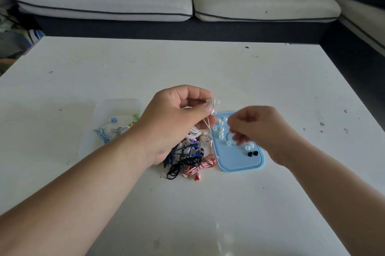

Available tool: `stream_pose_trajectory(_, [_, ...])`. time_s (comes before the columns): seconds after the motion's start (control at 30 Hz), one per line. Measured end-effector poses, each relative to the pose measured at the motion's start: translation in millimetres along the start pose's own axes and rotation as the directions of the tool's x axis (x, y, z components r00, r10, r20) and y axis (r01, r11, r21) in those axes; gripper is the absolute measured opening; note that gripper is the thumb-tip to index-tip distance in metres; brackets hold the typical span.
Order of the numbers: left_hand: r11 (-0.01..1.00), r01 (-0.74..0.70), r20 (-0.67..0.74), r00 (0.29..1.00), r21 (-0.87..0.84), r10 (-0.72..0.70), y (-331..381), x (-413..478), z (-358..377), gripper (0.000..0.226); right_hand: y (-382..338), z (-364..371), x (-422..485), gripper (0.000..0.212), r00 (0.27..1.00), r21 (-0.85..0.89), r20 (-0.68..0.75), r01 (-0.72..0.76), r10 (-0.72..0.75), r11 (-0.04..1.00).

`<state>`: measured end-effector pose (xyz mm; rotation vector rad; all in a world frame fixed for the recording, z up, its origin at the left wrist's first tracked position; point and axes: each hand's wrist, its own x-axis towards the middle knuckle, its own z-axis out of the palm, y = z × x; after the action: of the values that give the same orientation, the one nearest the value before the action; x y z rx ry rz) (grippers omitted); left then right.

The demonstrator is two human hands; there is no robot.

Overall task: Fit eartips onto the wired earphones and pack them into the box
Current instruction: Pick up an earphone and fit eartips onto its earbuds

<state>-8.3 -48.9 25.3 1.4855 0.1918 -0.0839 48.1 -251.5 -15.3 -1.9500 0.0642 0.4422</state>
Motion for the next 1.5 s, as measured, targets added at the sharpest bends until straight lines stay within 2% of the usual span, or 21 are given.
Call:
stream_pose_trajectory(0.07, [0.999, 0.033, 0.004, 0.999, -0.027, -0.033, -0.1, -0.4, 0.2, 0.02, 18.6, 9.3, 8.2, 0.007, 0.998, -0.441, -0.008, 0.05, -0.06, 0.896])
stream_pose_trajectory(0.13, [0.998, 0.052, 0.005, 0.999, -0.029, -0.052, -0.3, -0.7, 1.4, 0.02, 30.0, 18.2, 12.4, 0.013, 0.995, -0.652, 0.054, 0.096, -0.08, 0.752])
stream_pose_trajectory(0.2, [0.998, 0.058, 0.003, 0.998, -0.034, -0.058, 0.8, -1.1, 2.3, 0.02, 34.1, 23.5, 14.8, 0.019, 0.992, -0.73, 0.085, 0.123, -0.089, 0.672])
stream_pose_trajectory(0.3, [0.995, 0.072, -0.002, 0.997, -0.067, -0.072, 2.9, -1.9, 2.5, 0.024, 35.5, 26.2, 16.8, 0.037, 0.993, -0.782, 0.084, 0.118, -0.085, 0.613])
stream_pose_trajectory(0.43, [0.993, 0.081, -0.005, 0.997, -0.089, -0.082, 3.1, -1.7, -0.2, 0.029, 35.8, 30.4, 15.9, 0.027, 0.992, -0.812, 0.084, 0.123, -0.095, 0.57])
stream_pose_trajectory(0.5, [0.992, 0.075, -0.012, 0.997, -0.099, -0.076, 3.4, -1.6, -1.2, 0.03, 35.0, 28.8, 15.0, 0.023, 0.991, -0.797, 0.076, 0.125, -0.108, 0.59])
stream_pose_trajectory(0.57, [0.99, 0.071, -0.015, 0.997, -0.12, -0.073, 3.9, -1.4, -1.8, 0.031, 29.0, 25.3, 11.6, 0.02, 0.989, -0.74, 0.045, 0.128, -0.141, 0.66])
stream_pose_trajectory(0.6, [0.99, 0.069, -0.014, 0.997, -0.12, -0.071, 4.2, -0.9, -1.9, 0.032, 23.1, 22.9, 9.3, 0.017, 0.988, -0.665, 0.015, 0.127, -0.156, 0.736])
stream_pose_trajectory(0.63, [0.991, 0.068, -0.012, 0.997, -0.116, -0.07, 4.5, -0.5, -2.2, 0.032, 14.6, 20.4, 6.3, 0.015, 0.989, -0.539, -0.023, 0.109, -0.144, 0.835])
stream_pose_trajectory(0.7, [0.991, 0.069, -0.008, 0.998, -0.116, -0.07, 4.6, 0.3, -2.4, 0.03, -4.8, 15.4, -3.1, 0.008, 0.998, -0.132, -0.042, 0.044, -0.05, 0.99])
stream_pose_trajectory(0.77, [0.992, 0.068, -0.009, 0.998, -0.11, -0.069, 4.5, 0.9, -2.3, 0.027, -21.9, 11.6, -12.5, 0.005, 1.0, 0.259, -0.002, 0.009, -0.009, 0.966])
stream_pose_trajectory(0.8, [0.993, 0.067, -0.011, 0.998, -0.102, -0.068, 4.3, 1.0, -1.9, 0.026, -27.6, 10.7, -16.4, 0.009, 1.0, 0.392, 0.024, -0.005, -0.004, 0.92])
stream_pose_trajectory(0.87, [0.993, 0.065, -0.011, 0.998, -0.096, -0.067, 4.1, 1.1, -1.2, 0.025, -34.6, 10.3, -22.4, 0.018, 0.997, 0.545, 0.083, -0.04, -0.006, 0.838])
stream_pose_trajectory(0.93, [0.993, 0.063, -0.01, 0.998, -0.097, -0.065, 4.1, 1.5, -0.8, 0.025, -37.6, 9.8, -26.2, 0.027, 0.99, 0.6, 0.138, -0.059, -0.031, 0.798])
stream_pose_trajectory(1.07, [0.994, 0.041, 0.007, 0.999, -0.106, -0.04, 3.5, 1.7, -0.2, 0.024, -38.0, 9.8, -28.3, 0.031, 0.977, 0.595, 0.199, -0.053, -0.083, 0.802])
stream_pose_trajectory(1.5, [0.994, -0.034, -0.014, 0.999, -0.102, 0.033, 0.3, 4.3, 3.5, 0.023, -38.2, 10.4, -29.3, 0.027, 0.982, 0.647, 0.182, -0.079, -0.053, 0.759])
